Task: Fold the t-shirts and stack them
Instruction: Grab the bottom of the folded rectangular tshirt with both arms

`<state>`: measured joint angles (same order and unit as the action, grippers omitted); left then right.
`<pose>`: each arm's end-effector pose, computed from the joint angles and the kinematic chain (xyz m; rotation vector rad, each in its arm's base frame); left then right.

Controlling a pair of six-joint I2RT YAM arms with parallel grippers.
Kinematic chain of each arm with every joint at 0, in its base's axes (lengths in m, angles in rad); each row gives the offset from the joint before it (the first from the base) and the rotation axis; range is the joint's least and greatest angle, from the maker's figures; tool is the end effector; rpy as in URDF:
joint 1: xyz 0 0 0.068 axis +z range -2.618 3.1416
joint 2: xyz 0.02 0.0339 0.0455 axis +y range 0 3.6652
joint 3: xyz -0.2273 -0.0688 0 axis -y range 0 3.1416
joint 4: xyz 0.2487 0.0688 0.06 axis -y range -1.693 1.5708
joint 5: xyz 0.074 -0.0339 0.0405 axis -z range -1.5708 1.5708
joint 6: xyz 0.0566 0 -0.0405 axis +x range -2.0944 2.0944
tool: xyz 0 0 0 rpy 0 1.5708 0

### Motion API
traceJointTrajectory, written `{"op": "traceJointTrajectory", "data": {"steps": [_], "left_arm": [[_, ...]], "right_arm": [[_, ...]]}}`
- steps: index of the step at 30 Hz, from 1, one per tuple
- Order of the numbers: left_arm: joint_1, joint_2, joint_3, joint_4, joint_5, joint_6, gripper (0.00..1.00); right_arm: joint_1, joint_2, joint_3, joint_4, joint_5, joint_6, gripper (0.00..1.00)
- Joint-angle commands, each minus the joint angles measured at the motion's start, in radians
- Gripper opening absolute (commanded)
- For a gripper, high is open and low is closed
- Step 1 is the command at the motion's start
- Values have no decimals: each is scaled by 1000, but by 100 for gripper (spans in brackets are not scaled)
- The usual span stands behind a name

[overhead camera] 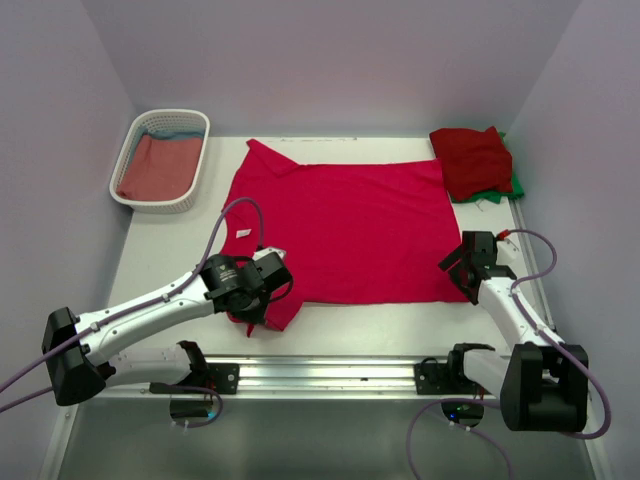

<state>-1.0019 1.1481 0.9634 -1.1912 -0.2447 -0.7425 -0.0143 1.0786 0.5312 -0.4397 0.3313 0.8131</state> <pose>0.1232 -0.1672 0.2076 0.3323 2.8105 0.0120 0.2262 -0.0216 0.1292 1.1107 2.2201 -0.0922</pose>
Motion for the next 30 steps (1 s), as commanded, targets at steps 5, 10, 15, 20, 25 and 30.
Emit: {"op": "traceJointTrajectory", "data": {"steps": [5,10,15,20,25,30], "left_arm": [[5,-53,-25,39,-22,11,0],[17,-70,-40,59,-18,40,0],[32,-74,-51,70,-15,68,0],[51,-82,-58,79,-4,86,0],[68,-88,-68,87,2,98,0],[86,-88,-72,88,5,111,0]], "right_arm": [[-88,9,-37,42,-95,101,70],[-99,-45,-23,-10,-66,103,59],[-104,-62,-14,-65,-18,89,53],[-113,-59,-43,-79,-17,83,50],[-121,-55,-54,-87,-17,77,49],[-130,-37,-74,-87,-3,70,49]]}}
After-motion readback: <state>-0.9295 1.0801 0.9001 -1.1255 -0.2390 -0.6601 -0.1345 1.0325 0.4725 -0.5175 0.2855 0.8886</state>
